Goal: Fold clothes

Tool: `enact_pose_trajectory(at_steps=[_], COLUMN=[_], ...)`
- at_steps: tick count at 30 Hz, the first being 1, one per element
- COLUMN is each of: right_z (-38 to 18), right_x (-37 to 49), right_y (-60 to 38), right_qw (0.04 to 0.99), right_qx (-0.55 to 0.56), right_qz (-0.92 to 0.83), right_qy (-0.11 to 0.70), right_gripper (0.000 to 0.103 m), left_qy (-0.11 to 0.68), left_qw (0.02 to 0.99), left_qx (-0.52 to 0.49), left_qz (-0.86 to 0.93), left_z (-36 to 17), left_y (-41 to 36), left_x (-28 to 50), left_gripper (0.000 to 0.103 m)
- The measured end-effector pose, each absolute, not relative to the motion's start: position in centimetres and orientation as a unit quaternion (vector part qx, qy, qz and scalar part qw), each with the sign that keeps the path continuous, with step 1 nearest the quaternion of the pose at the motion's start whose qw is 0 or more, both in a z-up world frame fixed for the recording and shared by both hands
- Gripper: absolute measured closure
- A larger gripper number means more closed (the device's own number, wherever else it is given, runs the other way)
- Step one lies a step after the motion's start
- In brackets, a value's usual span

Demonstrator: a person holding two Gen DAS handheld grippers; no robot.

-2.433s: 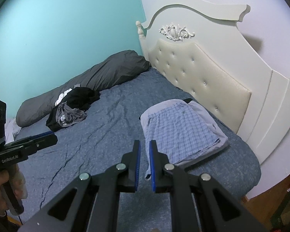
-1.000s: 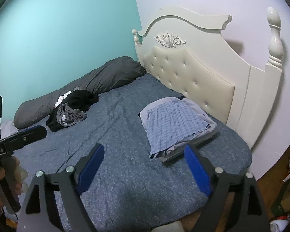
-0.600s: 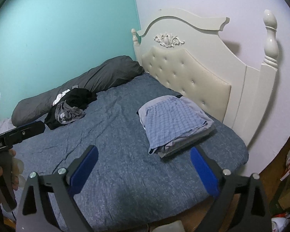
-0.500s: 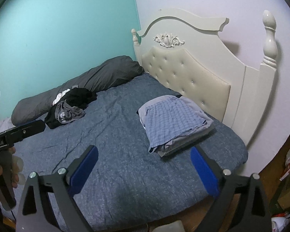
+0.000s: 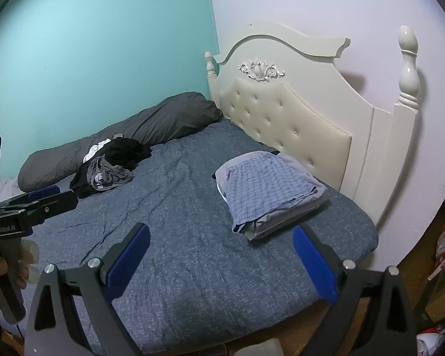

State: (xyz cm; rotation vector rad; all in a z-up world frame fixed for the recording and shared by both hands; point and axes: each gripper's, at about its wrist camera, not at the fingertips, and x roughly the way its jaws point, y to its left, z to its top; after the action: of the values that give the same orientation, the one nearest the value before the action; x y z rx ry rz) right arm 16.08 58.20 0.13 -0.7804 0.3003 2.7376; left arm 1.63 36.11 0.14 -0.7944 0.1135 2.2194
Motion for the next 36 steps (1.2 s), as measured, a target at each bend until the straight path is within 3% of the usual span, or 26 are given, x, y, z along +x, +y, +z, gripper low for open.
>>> enact_pose_trajectory(at_steps=[36], right_z=[-0.4], right_x=[16.7], right_y=[56.9], right_qw=[0.13], right_qx=[-0.272], right_qz=[0.948], right_qy=[0.104], right_gripper=[0.005], left_qy=[0.059], left_qw=[0.334], left_qx=[-0.31], left_qz=[0.888], left_z=[-1.3], left_y=[33.3], left_x=[2.7], left_gripper=[0.0])
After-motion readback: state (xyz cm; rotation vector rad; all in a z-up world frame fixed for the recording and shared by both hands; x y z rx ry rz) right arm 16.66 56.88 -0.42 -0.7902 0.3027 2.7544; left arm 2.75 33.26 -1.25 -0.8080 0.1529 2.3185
